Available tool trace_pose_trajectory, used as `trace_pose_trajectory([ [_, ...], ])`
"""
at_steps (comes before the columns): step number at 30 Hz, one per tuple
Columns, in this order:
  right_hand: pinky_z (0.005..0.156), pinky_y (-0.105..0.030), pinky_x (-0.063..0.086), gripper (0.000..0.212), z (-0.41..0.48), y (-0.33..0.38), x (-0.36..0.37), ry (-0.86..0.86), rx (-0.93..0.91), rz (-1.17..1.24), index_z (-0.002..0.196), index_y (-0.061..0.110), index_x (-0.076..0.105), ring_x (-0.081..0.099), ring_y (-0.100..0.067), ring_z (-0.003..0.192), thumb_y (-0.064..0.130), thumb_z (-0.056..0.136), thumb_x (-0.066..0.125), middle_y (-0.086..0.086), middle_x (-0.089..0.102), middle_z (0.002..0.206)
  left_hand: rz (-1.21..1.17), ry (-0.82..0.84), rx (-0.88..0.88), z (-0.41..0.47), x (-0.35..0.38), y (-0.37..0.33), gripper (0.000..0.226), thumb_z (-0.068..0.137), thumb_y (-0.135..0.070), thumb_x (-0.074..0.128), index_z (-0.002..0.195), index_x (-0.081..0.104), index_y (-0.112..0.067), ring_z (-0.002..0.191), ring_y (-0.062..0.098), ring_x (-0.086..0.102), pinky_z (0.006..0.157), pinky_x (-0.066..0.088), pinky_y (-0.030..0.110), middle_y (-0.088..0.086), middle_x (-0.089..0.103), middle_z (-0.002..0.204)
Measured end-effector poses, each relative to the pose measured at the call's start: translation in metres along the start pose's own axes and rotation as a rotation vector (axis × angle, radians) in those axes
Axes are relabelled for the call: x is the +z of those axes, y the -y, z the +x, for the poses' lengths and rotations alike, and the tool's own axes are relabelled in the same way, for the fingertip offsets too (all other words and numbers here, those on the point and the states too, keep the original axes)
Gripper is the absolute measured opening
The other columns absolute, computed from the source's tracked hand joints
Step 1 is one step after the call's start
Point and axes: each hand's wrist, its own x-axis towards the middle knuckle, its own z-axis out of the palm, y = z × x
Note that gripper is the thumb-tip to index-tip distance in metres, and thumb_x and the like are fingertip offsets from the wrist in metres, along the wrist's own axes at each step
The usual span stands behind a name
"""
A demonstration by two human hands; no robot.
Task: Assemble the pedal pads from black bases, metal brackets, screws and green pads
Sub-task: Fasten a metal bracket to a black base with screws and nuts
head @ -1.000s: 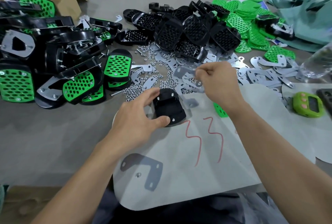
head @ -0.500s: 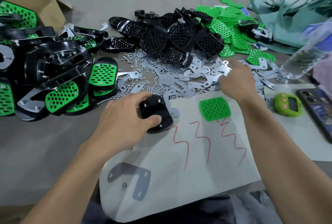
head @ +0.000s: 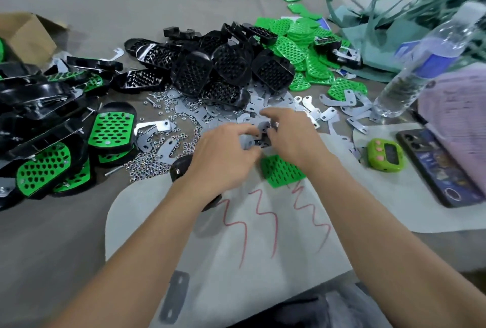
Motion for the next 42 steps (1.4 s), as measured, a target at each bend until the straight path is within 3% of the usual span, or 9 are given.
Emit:
trace_pose_trajectory([
  [7,0.091,-0.038,0.059,0.038,-0.007,0.031,-0.01,-0.328,0.013,0.696,0.113,0.027,0.073,0.073,-0.008,0.095,0.005,0.088,0.053,0.004,0.078,0.093,-0.177,-0.113,-0.114,0.001,-0.013,0.02,0.045,0.088,-0.039,0.069,0.132,0.06,-0.045,0.112,0.007,0.065,0.1,0.05,0.034,-0.017,0.065,0.133],
  [13,0.082,-0.044,0.062,0.029,-0.013,0.058,-0.002,-0.238,0.263,1.229,0.104,0.011,0.073,0.07,-0.017,0.072,-0.006,0.089,0.056,0.0,0.074,0.075,-0.856,0.041,-0.191,-0.004,-0.032,0.033,0.035,0.095,-0.002,0.063,0.081,0.083,-0.027,0.071,0.011,0.073,0.064,0.055,0.017,0.005,0.079,0.086],
  [18,0.064,-0.032,0.055,0.016,-0.029,0.069,0.007,-0.219,0.434,0.988,0.077,0.014,0.075,0.065,-0.016,0.059,0.017,0.09,0.067,-0.004,0.074,0.07,-0.674,-0.319,-0.232,-0.017,-0.039,0.05,0.017,0.093,-0.007,0.068,0.099,0.081,-0.017,0.071,0.01,0.074,0.069,0.059,0.024,-0.004,0.079,0.08],
  [21,0.051,-0.024,0.051,0.031,-0.042,0.085,0.013,-0.031,0.481,1.091,0.076,0.007,0.072,0.066,-0.019,0.056,0.031,0.095,0.065,-0.011,0.075,0.07,0.044,-0.664,0.229,-0.033,-0.038,0.056,0.018,0.092,-0.019,0.069,0.104,0.081,-0.025,0.081,0.011,0.075,0.072,0.057,0.031,-0.009,0.079,0.092],
  [24,0.061,-0.029,0.06,0.022,-0.046,0.1,0.016,0.042,0.473,1.208,0.081,-0.002,0.07,0.068,-0.023,0.066,0.016,0.092,0.068,-0.01,0.072,0.07,0.252,-0.61,0.607,-0.045,-0.031,0.062,0.013,0.095,-0.018,0.073,0.104,0.081,-0.021,0.095,0.01,0.075,0.076,0.057,0.032,-0.009,0.078,0.108],
  [28,0.061,-0.03,0.054,0.017,-0.047,0.096,0.009,0.096,0.325,1.007,0.083,-0.001,0.071,0.062,-0.017,0.066,0.01,0.093,0.062,-0.005,0.072,0.069,-0.203,-0.433,0.195,-0.06,-0.044,0.08,0.031,0.079,-0.034,0.078,0.107,0.077,-0.047,0.112,-0.011,0.063,0.103,0.046,0.015,-0.031,0.07,0.116],
  [32,0.049,-0.022,0.046,0.017,-0.058,0.092,0.009,0.29,0.178,0.899,0.111,0.008,0.065,0.059,-0.013,0.054,0.008,0.095,0.058,-0.008,0.073,0.07,-0.371,-0.285,-0.219,-0.069,-0.059,0.112,0.044,0.075,-0.035,0.076,0.106,0.068,-0.065,0.109,-0.011,0.063,0.105,0.051,0.035,-0.034,0.069,0.114],
  [39,0.044,-0.035,0.047,0.013,-0.075,0.108,0.043,0.257,0.219,0.755,0.101,0.025,0.059,0.053,-0.019,0.047,0.015,0.093,0.061,-0.004,0.072,0.061,-0.304,-0.151,-0.194,-0.07,-0.049,0.114,0.048,0.06,-0.048,0.073,0.105,0.069,-0.061,0.106,-0.013,0.062,0.096,0.055,0.031,-0.036,0.065,0.117],
  [42,0.043,-0.023,0.039,0.014,-0.074,0.11,0.051,0.199,0.189,0.648,0.104,0.03,0.06,0.048,-0.009,0.042,0.02,0.094,0.061,0.003,0.071,0.06,-0.308,-0.172,-0.186,-0.069,-0.045,0.119,0.05,0.066,-0.034,0.082,0.112,0.073,-0.051,0.114,-0.005,0.062,0.099,0.055,0.034,-0.029,0.066,0.121],
])
